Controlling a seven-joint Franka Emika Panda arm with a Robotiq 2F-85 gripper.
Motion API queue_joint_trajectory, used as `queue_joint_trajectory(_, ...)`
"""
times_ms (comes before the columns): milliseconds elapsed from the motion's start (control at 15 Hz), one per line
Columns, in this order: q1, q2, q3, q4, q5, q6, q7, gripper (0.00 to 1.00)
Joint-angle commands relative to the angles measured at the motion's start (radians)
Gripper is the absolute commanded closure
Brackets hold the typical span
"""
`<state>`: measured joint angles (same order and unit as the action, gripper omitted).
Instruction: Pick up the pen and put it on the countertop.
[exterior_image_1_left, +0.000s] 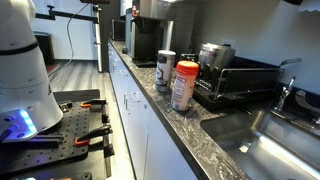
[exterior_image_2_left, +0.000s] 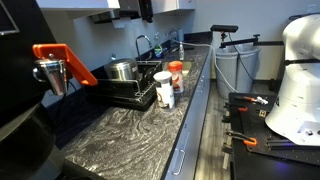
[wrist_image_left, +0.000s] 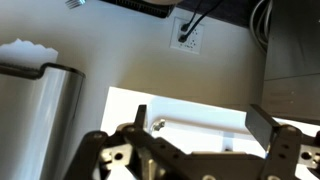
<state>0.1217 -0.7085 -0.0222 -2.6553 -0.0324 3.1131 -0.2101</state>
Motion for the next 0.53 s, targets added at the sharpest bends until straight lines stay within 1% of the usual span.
queue_joint_trajectory(0,0.031,0.069,0.024,0.084,-0.036,0.105,0.013,0.00)
queue_joint_trajectory(267,0.045,0.155,0.057,0.171,-0.064,0.223,0.020,0.00)
queue_joint_trajectory(467,0.024,0.237,0.091,0.252,-0.075,0.292,0.026,0.00)
